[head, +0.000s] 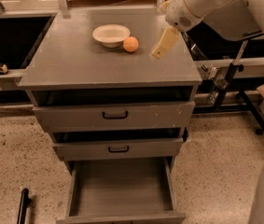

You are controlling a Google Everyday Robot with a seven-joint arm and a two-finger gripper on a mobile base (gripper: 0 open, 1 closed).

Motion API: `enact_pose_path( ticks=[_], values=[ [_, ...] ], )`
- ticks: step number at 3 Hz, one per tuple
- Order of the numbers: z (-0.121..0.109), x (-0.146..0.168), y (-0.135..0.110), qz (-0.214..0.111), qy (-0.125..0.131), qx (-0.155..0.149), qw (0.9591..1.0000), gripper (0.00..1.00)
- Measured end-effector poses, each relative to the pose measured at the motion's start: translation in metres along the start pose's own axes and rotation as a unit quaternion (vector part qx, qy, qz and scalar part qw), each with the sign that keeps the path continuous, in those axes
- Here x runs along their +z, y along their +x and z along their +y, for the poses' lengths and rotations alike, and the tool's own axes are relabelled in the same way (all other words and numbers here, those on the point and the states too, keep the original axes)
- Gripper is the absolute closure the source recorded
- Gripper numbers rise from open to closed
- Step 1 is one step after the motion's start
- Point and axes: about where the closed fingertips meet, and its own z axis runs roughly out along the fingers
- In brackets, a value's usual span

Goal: Place orange into bottom drawer

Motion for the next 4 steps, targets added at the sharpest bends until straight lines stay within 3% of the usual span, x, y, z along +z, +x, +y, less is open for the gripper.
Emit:
enact_pose_path(
  ticks=[1, 2, 3, 4],
  values=[
    [-0.036, 0.031, -0.029, -0.053, 0.027, -0.002, 0.9982, 0.00],
    [-0.060, 0.073, -0.035, -0.083, 0.033, 0.035, 0.9954, 0.00],
    [-0.060, 0.129, -0.035, -0.091, 0.006, 0.088, 0.9920, 0.00],
    [-0.060, 0.155, -0.031, -0.091, -0.005, 0.114, 0.9893, 0.00]
  ],
)
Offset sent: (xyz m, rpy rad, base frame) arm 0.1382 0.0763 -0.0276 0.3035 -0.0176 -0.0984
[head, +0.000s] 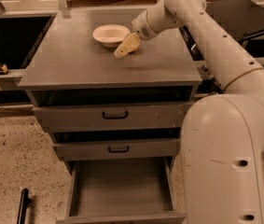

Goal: Place orange into bottom drawer

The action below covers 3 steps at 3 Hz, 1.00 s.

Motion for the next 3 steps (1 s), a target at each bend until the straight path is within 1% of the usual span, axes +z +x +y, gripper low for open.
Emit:
enact_pose_path(
  ticks=[1, 2, 3],
  values=[
    [-0.006, 0.011, 0.009, -0.006, 0.000, 0.028, 0.9996, 0.18],
    [-0.015, 0.015, 0.021, -0.019, 0.004, 0.062, 0.9979, 0.45],
    [-0.020, 0.016, 0.026, -0.025, 0.004, 0.074, 0.9970, 0.69]
  ],
)
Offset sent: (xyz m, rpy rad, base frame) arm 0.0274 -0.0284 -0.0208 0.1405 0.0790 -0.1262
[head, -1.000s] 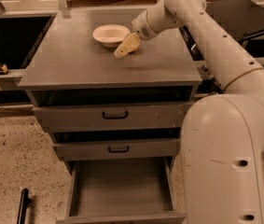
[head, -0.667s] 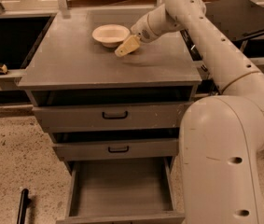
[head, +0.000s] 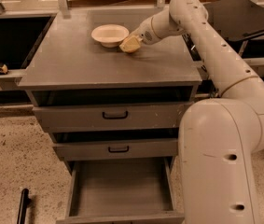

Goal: Place orange into bottom drawer

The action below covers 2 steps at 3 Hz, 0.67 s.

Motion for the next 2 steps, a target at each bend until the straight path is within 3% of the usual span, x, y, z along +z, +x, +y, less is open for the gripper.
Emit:
enact_pose_path(
  ticks=[1, 2],
  values=[
    [0.000, -0.002, -0.004, -0.017, -0.010, 0.001, 0.9998, 0.83],
    [0.017, -0.006, -0.035, -0.066, -0.035, -0.037, 0.9966, 1.00]
  ],
)
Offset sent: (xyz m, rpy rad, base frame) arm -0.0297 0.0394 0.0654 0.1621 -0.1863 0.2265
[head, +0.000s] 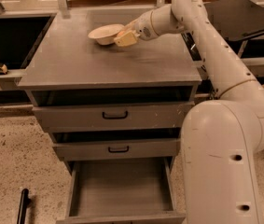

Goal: Place orange into bottom drawer

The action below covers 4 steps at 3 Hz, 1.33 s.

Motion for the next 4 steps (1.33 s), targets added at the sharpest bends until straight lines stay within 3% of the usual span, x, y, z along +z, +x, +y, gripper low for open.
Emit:
enact_pose_path(
  ticks=[1, 2, 3, 4],
  values=[
    [0.037, -0.013, -0.057, -0.058, -0.023, -0.080, 0.9948, 1.00],
    [0.057, -0.005, -0.073, -0.074, -0.039, -0.130, 0.9880, 1.00],
    [0.056, -0.005, -0.072, -0.073, -0.039, -0.129, 0.9882, 1.00],
    [0.056, 0.001, -0.057, -0.078, -0.051, -0.097, 0.9909, 1.00]
  ],
)
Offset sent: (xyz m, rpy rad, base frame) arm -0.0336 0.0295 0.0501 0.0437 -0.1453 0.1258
